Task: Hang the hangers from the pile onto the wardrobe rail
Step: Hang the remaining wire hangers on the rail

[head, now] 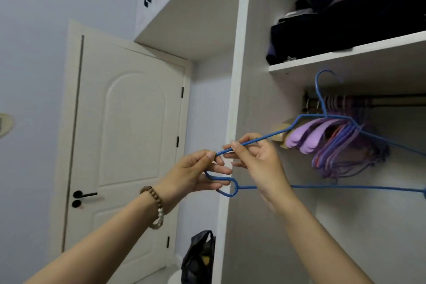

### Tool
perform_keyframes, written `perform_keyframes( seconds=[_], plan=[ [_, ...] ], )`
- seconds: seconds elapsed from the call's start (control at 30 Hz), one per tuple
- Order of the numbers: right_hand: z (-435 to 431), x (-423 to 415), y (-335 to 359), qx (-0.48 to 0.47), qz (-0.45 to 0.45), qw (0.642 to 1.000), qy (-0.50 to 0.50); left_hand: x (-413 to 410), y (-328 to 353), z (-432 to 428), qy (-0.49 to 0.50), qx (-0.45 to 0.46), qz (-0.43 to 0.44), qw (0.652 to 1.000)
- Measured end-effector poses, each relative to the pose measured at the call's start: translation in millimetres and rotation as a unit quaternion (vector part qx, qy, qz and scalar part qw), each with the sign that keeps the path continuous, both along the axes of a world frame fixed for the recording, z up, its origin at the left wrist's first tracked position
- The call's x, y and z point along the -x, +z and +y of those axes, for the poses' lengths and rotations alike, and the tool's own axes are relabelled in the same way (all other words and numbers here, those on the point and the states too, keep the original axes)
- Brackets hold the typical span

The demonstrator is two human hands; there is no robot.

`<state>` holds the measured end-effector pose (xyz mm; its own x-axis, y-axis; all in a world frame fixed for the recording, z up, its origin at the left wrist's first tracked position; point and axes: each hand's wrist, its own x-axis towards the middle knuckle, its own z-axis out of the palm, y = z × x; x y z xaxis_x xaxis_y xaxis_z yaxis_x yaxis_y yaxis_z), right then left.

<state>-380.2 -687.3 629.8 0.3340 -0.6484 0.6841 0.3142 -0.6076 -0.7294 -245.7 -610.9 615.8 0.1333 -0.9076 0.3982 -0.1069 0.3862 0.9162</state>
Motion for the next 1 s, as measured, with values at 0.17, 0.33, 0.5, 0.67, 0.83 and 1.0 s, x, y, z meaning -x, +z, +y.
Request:
perform_keyframes(
  seconds=[0.17, 0.33, 0.5, 0.67, 0.83, 1.0],
  plan=[
    [-62, 56, 12, -0.012, -0.026, 1.0, -0.009, 58, 14, -63, -0.029, 0.011, -0.017, 0.999],
    [-110, 106, 28, -0.036, -0.001, 0.999, -0.005, 103, 19, -113, -0.061, 0.013, -0.019, 0.998],
    [-154, 153, 51, -0.075, -0.023, 0.997, -0.03, 148, 33, -153, -0.085, 0.032, -0.024, 0.996],
    [-188, 190, 68, -0.101, -0.02, 0.994, -0.02, 185, 46, -191, -0.069, 0.076, -0.067, 0.992],
    [-218, 206, 75, -0.159, -0.049, 0.986, -0.007, 205, 54, -219, -0.094, 0.069, -0.069, 0.991],
    [-237, 210, 65, -0.196, -0.011, 0.98, -0.008, 209, 47, -235, -0.095, 0.039, -0.068, 0.992]
  ],
)
